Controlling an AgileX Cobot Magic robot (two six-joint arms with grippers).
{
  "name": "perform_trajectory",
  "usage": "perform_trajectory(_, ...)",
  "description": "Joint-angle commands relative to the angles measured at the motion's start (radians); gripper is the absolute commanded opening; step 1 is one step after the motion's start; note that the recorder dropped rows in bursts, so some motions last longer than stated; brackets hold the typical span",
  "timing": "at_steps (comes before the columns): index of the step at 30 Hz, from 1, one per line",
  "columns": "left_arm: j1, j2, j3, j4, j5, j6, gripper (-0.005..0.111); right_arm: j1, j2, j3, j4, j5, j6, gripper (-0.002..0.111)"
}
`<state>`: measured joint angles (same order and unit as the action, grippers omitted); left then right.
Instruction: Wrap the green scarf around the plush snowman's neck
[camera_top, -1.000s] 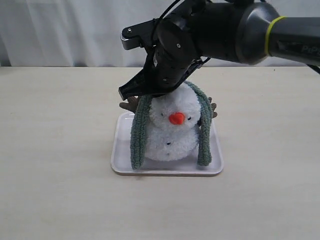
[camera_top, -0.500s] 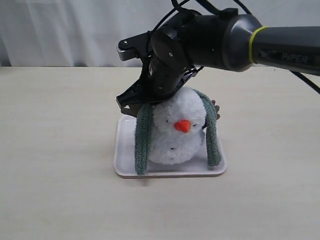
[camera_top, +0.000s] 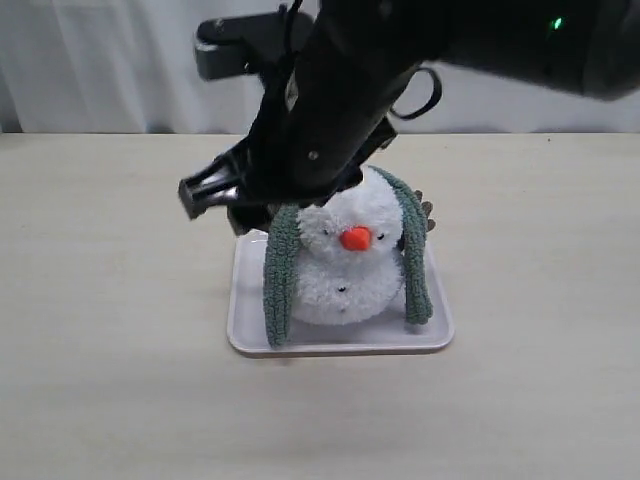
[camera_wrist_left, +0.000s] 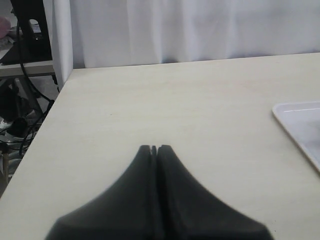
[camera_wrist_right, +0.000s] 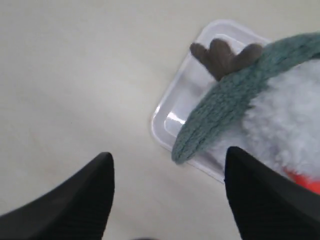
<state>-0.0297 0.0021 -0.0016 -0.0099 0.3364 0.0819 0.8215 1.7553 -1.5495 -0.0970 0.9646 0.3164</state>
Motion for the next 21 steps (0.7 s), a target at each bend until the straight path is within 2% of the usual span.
perform_trajectory(1, -0.006, -0.002, 0.002, 0.001, -0.013, 0.0, 0.0, 0.131, -0.007, 0.164, -0.189, -0.149, 0.289, 0.061)
perform_trajectory(2, -0.006, -0.002, 0.002, 0.001, -0.013, 0.0, 0.0, 0.154, -0.007, 0.235, -0.243, -0.227, 0.372, 0.061)
perform_trajectory(6, -0.006, -0.002, 0.002, 0.001, -0.013, 0.0, 0.0, 0.157, -0.007, 0.344, -0.364, -0.361, 0.589, 0.061)
perform_trajectory(8, -0.006, -0.002, 0.002, 0.001, -0.013, 0.0, 0.0, 0.157, -0.004, 0.397, -0.483, -0.426, 0.737, 0.061)
perform_trajectory(11, -0.006, -0.002, 0.002, 0.001, -0.013, 0.0, 0.0, 0.157, 0.013, 0.439, -0.656, -0.434, 0.917, 0.061)
perform_trajectory(14, -0.006, -0.002, 0.002, 0.001, -0.013, 0.0, 0.0, 0.153, 0.044, 0.444, -0.697, -0.436, 0.974, 0.061)
perform_trajectory(19, -0.006, -0.002, 0.002, 0.001, -0.013, 0.0, 0.0, 0.153, 0.116, 0.444, -0.701, -0.59, 1.007, 0.061)
perform_trajectory(21, -0.006, -0.002, 0.002, 0.001, -0.013, 0.0, 0.0, 0.136, 0.14, 0.444, -0.743, -0.593, 1.056, 0.061)
